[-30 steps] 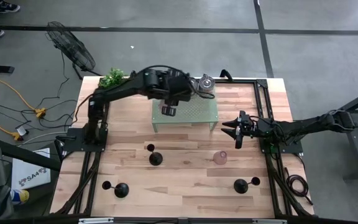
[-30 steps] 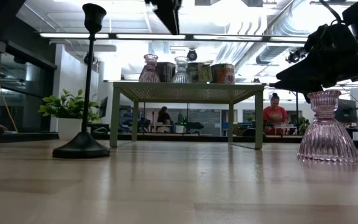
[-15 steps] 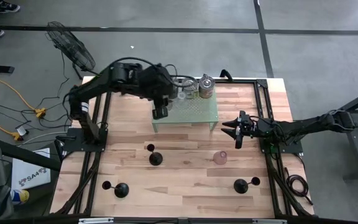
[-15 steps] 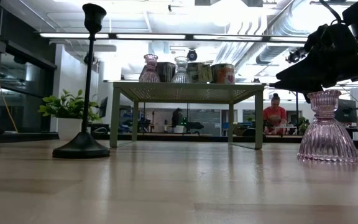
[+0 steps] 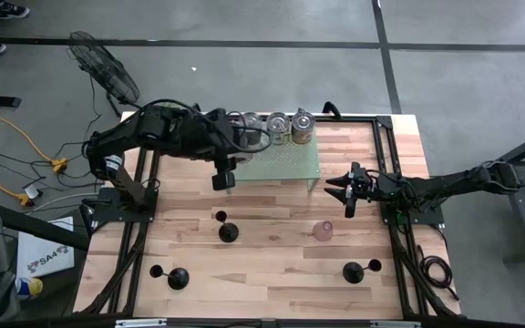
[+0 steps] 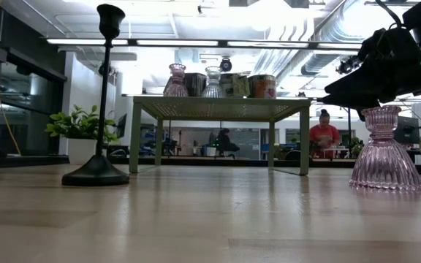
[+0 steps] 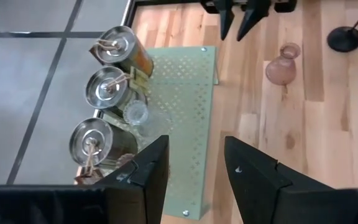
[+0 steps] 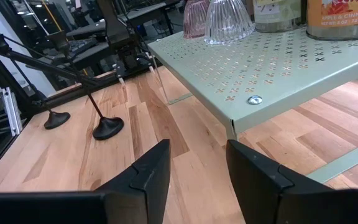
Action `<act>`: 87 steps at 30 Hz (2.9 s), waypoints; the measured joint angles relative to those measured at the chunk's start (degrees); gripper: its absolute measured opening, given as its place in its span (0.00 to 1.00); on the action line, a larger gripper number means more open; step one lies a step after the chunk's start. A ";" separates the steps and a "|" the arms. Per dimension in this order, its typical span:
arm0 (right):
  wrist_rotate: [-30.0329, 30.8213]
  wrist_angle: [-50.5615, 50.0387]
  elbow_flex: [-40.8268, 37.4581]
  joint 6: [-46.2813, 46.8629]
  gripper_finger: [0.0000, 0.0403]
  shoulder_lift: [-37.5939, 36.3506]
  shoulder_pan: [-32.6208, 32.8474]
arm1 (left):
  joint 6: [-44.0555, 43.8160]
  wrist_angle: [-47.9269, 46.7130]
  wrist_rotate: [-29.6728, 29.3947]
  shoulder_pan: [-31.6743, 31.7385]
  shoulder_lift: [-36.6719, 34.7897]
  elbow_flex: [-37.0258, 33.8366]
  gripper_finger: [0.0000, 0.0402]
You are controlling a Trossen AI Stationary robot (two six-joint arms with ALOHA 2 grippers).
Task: Pick & Place candle stick holders
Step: Put the bottom left black candle holder on the shelf
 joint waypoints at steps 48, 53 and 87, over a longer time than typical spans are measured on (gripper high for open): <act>0.00 -1.23 -0.02 -0.02 0.37 0.39 0.02 | -18.08 50.07 -1.28 -1.42 -71.96 -101.30 0.37; 0.00 -1.25 -0.02 0.00 0.37 0.39 0.01 | -24.35 51.32 0.45 -1.40 -76.78 -105.57 0.37; 0.00 -1.25 0.00 0.01 0.37 0.39 0.00 | -40.22 29.56 40.71 -1.40 -72.36 -82.36 0.01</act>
